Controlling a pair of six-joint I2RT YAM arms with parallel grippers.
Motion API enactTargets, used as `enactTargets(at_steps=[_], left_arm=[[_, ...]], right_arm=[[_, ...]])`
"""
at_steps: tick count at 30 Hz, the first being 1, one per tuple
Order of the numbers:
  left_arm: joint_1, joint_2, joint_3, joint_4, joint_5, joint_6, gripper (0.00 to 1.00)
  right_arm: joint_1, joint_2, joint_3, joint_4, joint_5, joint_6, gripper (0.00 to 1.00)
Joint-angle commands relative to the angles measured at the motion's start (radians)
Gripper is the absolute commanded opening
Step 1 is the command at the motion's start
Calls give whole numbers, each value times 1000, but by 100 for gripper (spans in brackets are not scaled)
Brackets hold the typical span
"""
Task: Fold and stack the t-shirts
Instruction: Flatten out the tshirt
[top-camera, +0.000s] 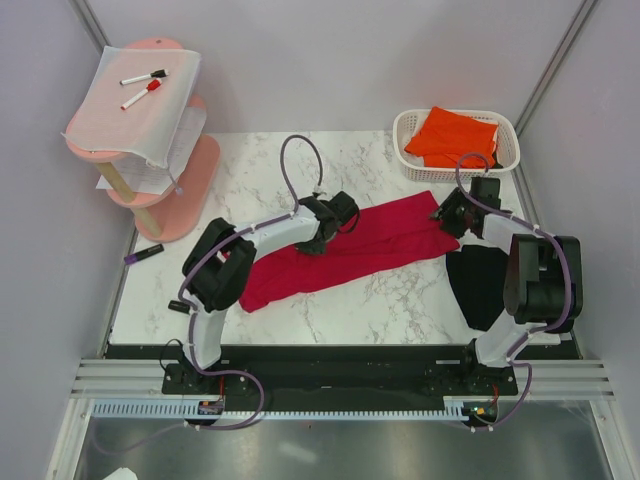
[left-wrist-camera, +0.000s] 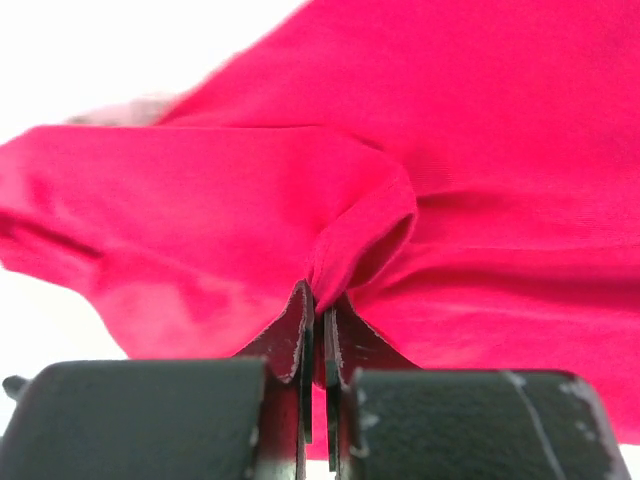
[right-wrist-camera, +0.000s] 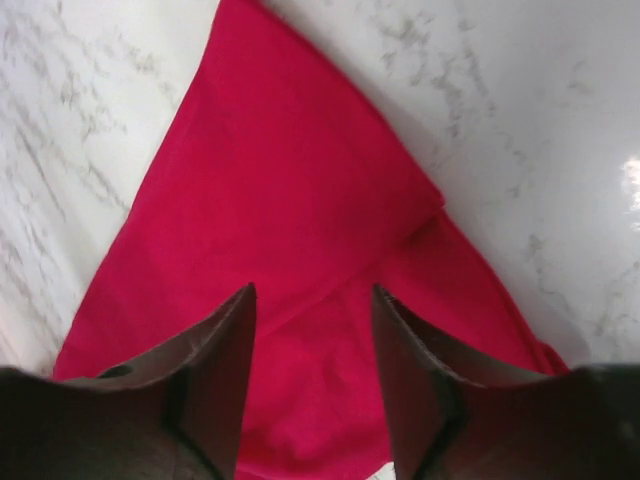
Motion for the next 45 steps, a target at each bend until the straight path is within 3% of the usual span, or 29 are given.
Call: enactTargets(at_steps=[1, 3, 16, 38, 45], left_arm=[[49, -121, 12, -40, -80, -14, 2], [59, -132, 28, -41, -88, -4, 2], [87, -106, 129, -61, -96, 39, 2], [112, -164, 124, -92, -134, 56, 2], [115, -164, 111, -96, -139, 50, 2]], right_arm=[[4, -57, -72, 151, -178, 76, 64], [6, -61, -94, 158, -194, 89, 68], [6, 14, -173, 375, -188, 211, 64], [4, 123, -83, 474, 32, 267, 55], [4, 184, -14, 508, 55, 285, 34]])
